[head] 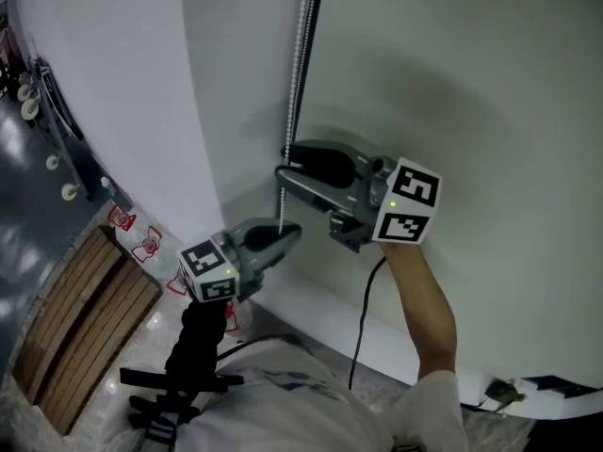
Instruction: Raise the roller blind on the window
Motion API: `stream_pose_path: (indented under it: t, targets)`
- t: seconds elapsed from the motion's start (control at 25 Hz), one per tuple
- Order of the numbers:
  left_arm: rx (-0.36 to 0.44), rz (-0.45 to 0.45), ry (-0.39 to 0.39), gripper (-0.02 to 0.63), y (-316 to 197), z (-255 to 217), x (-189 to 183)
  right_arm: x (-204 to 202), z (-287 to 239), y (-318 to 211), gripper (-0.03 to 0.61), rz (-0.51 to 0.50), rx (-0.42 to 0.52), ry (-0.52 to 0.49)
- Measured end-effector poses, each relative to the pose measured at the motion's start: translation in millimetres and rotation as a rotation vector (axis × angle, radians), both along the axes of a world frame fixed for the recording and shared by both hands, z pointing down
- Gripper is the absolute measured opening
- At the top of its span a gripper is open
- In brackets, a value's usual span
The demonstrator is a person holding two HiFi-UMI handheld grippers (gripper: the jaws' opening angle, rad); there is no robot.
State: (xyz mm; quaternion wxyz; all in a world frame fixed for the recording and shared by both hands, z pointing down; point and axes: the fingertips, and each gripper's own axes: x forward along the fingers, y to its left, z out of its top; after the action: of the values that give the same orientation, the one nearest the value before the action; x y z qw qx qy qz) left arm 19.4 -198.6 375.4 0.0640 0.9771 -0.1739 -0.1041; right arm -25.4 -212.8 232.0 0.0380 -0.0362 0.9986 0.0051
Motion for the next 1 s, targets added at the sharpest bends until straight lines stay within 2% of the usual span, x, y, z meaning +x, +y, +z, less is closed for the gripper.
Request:
stream_pose_path:
  t: [0.24, 0.48, 0.6, 0.84, 1.0]
  targets:
    - [0.000, 0.000, -0.005, -0.002, -2, 2, 0, -6, -60, -4, 0.117, 0.005, 0.117, -0.023]
    - [0.016, 0.011, -0.019, -0.003, 5, 15, 0, -10, -103, 1, 0.115, 0.001, 0.194, -0.067]
    - [0.011, 0.013, -0.014, -0.002, 2, 6, 2, -10, -135, -5, 0.115, -0.003, 0.216, -0.077]
    - [0.011, 0.019, -0.015, -0.003, 4, 6, 4, -12, -167, -11, 0.112, -0.005, 0.246, -0.088]
    - [0.007, 0.023, -0.017, -0.002, 4, 7, 5, -11, -178, -15, 0.054, 0.015, 0.253, -0.110]
